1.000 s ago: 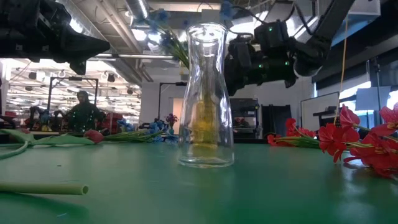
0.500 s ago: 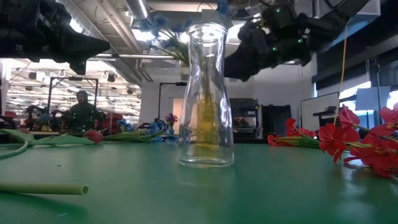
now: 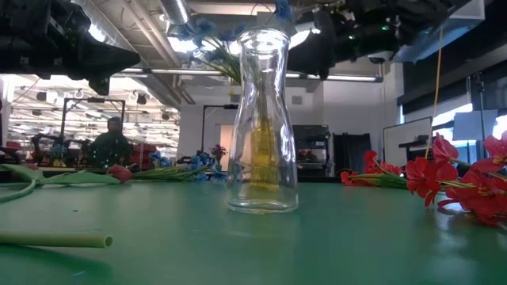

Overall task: Sort flowers into vase by color
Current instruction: Put the top white flower into the yellow flower vase

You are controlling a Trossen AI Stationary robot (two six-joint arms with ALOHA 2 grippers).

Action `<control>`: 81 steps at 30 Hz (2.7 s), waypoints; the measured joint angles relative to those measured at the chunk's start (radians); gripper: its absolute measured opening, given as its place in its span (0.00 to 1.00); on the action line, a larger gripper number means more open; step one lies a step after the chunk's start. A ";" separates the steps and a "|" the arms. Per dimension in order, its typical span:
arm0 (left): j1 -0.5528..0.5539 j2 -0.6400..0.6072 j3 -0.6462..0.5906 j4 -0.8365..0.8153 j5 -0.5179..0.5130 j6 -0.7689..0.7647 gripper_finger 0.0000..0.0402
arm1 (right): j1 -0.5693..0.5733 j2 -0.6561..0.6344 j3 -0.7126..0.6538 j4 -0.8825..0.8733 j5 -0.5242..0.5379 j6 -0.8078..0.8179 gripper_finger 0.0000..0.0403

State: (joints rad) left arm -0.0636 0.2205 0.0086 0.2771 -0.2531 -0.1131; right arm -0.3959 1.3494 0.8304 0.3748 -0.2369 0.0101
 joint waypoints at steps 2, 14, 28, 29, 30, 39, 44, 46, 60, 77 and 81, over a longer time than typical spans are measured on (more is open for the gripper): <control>0.000 0.000 0.000 0.000 0.000 0.000 0.00 | -0.024 0.026 0.036 -0.007 -0.056 0.035 0.45; 0.000 0.000 0.000 0.000 0.000 0.000 0.00 | -0.036 0.189 0.218 -0.047 -0.186 0.094 0.45; 0.000 0.000 0.000 0.000 0.000 0.000 0.00 | -0.036 0.222 0.269 -0.032 -0.226 0.091 0.43; 0.000 0.000 0.000 0.000 0.000 0.000 0.00 | -0.036 0.222 0.269 -0.033 -0.226 0.091 0.42; 0.000 0.000 0.000 0.000 0.000 0.000 0.00 | -0.036 0.222 0.269 -0.035 -0.226 0.090 0.40; 0.000 0.000 0.000 0.000 0.000 0.000 0.00 | -0.036 0.222 0.269 -0.036 -0.228 0.064 0.04; 0.000 0.000 0.000 0.000 0.000 0.000 0.00 | -0.036 0.196 0.269 -0.082 -0.228 0.051 0.03; 0.000 0.000 0.000 0.000 0.000 0.000 0.00 | -0.036 0.170 0.269 -0.132 -0.228 0.026 0.01; 0.000 0.000 0.000 0.000 0.000 0.000 0.00 | 0.056 0.120 0.268 -0.341 -0.198 -0.044 0.00; 0.000 0.000 0.000 0.000 0.000 0.000 0.00 | 0.060 0.083 0.268 -0.628 -0.119 -0.071 0.32; 0.000 0.000 0.000 0.000 0.000 0.000 0.00 | 0.061 0.026 0.268 -0.723 -0.066 -0.072 0.47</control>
State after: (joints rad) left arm -0.0639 0.2203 0.0083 0.2768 -0.2531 -0.1131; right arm -0.3351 1.3752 1.0985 -0.3480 -0.3026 -0.0620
